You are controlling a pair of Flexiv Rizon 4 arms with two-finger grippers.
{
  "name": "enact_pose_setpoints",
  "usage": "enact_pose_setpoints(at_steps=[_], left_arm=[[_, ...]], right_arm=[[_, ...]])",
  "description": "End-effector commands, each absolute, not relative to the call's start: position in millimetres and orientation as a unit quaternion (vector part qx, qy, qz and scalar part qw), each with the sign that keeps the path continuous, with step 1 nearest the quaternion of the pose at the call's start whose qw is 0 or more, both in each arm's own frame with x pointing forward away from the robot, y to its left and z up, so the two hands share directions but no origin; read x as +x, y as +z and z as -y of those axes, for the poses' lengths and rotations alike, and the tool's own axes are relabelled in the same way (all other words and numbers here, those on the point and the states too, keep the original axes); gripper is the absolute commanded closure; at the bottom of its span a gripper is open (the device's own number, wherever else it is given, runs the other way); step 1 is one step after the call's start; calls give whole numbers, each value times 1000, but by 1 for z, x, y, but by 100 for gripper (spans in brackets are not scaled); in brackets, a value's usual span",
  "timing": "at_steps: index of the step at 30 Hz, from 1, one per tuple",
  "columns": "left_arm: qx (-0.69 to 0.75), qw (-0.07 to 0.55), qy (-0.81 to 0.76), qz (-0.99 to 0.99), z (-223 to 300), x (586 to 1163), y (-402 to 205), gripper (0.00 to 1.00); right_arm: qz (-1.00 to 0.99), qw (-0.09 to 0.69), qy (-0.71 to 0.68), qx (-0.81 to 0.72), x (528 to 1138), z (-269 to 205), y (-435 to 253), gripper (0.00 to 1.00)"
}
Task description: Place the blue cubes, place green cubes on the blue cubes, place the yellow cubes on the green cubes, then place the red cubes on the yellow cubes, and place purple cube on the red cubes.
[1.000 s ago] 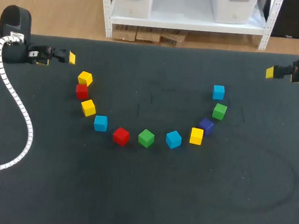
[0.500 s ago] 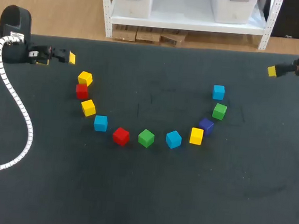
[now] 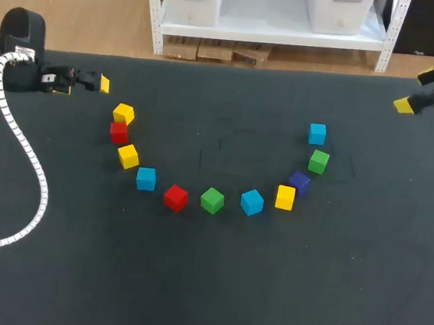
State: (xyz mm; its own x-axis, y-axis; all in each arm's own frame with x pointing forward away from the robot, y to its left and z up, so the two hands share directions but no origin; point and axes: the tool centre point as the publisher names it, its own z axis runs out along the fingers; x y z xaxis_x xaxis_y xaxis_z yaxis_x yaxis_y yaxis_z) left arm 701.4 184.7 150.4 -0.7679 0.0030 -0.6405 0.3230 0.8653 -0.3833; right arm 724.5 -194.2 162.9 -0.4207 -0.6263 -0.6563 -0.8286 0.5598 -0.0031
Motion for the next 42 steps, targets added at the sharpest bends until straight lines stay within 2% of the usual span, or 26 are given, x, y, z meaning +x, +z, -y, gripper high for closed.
enact_pose_setpoints(at_steps=[1, 9, 33, 42], left_arm=[[90, 329, -243, -908, -185, 701, 150, 0], [90, 329, -243, -908, -185, 701, 150, 0], [90, 329, -243, -908, -185, 701, 150, 0], [90, 329, -243, -908, -185, 701, 150, 0]], right_arm=[[-710, 208, 261, -619, 728, 189, 155, 0], [-618, 121, 236, -740, 729, 186, 135, 0], [-618, 121, 236, -740, 729, 186, 135, 0], [-576, 144, 201, -779, 702, 140, 145, 0]])
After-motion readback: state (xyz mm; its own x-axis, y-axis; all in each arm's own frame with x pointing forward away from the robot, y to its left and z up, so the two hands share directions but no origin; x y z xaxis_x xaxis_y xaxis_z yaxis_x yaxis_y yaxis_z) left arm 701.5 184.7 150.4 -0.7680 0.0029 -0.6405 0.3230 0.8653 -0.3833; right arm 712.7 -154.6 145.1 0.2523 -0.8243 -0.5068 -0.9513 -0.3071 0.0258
